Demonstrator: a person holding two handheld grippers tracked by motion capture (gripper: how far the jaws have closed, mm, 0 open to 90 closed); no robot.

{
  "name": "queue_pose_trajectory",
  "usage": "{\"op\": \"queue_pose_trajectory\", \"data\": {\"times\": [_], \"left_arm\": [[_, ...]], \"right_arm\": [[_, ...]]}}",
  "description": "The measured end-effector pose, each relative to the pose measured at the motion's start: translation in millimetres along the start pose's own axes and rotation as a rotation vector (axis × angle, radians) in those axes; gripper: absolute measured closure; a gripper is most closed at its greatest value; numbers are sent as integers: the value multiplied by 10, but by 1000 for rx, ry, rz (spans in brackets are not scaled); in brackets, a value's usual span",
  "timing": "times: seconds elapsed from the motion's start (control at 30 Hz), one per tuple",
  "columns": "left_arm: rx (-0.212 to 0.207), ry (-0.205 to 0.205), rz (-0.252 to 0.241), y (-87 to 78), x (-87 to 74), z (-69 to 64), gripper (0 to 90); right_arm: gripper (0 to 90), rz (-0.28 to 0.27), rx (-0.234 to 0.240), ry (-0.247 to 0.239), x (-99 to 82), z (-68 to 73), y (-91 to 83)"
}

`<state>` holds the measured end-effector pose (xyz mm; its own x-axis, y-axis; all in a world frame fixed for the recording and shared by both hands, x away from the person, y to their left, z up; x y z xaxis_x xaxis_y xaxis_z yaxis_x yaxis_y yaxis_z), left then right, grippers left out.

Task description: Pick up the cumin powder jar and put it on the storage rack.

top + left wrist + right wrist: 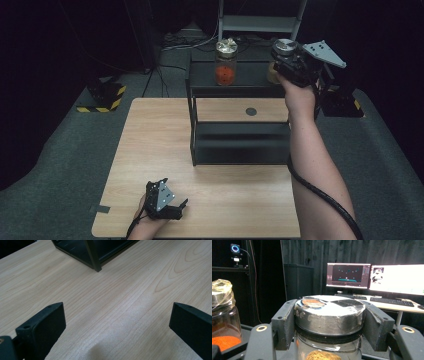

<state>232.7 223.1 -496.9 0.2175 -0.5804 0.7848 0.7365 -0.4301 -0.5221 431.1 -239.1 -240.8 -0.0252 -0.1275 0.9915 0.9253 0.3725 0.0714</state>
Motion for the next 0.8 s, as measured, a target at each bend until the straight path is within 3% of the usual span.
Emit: {"op": "queue_pose_trajectory", "data": {"times": [0.5,0.8], "left_arm": [[-1,-2,-1,0,-1,3,9],[0,-1,0,0,-1,0,9]], "right_arm": [[322,12,-16,-20,39,16,11],[257,21,-26,4,71,26,9]]}}
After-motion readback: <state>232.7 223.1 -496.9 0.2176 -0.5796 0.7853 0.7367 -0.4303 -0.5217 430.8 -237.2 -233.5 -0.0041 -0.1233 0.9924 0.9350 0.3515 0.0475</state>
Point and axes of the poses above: each handheld gripper's, and its own axes: y roughly forward along the jaws, x roughly out of its top, z roughly to its left, the point moved 5 cm from there along y, roughly forward along the jaws, and after that the axes turned 8 degrees about y, right-handed, at the moved point
